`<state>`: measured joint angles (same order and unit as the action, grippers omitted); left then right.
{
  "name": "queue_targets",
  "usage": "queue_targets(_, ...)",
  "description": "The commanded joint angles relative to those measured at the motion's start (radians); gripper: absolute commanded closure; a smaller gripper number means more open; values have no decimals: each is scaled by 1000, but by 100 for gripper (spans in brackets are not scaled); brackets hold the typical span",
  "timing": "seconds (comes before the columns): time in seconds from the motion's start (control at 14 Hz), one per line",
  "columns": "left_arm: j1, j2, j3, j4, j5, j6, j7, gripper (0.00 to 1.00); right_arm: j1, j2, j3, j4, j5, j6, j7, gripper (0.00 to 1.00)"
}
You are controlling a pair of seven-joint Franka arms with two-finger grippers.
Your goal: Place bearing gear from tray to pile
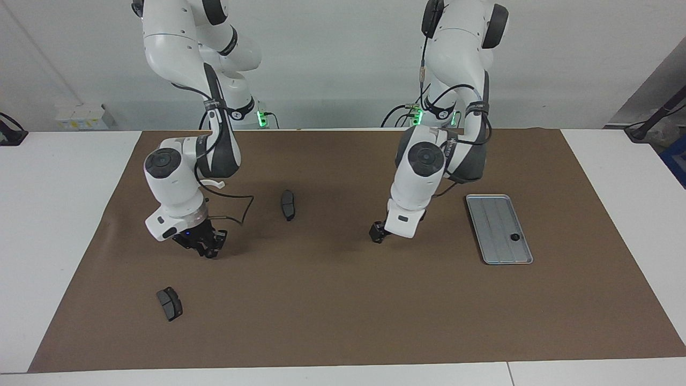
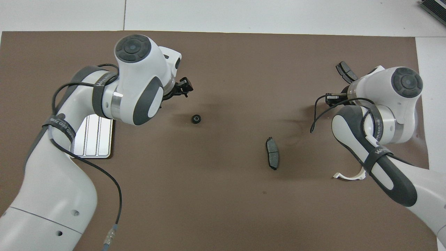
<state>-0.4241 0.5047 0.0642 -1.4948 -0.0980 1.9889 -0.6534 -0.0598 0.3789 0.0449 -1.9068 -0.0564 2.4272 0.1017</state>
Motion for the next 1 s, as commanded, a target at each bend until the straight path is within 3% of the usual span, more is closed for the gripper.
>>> queue_targets(0.0,109,-26,-9,-12,4,-37,166,0,-25,17,16,5,27,13,-33,100)
queue_targets(0.43,341,-15,-9,-25,6,-99,660,0,-35,-17,12,-1,29,-111,-27,100)
queue_targets(0.64,395,-2,-9,-42,6,-96,773,0,-57,-50,12,-26,29,-186,-33,100)
queue_targets(0.71,403,0,-7,-54,7,-93,805,2,-64,-55,12,-37,29,-186,-36,82)
queue_targets(0.85,419,0,-9,-87,64,-85,825,5,-69,-57,12,-35,27,-186,-54,17)
queue_targets(0.93,421,6,-9,-97,69,-85,825,7,-69,-66,12,-34,27,-188,-53,1)
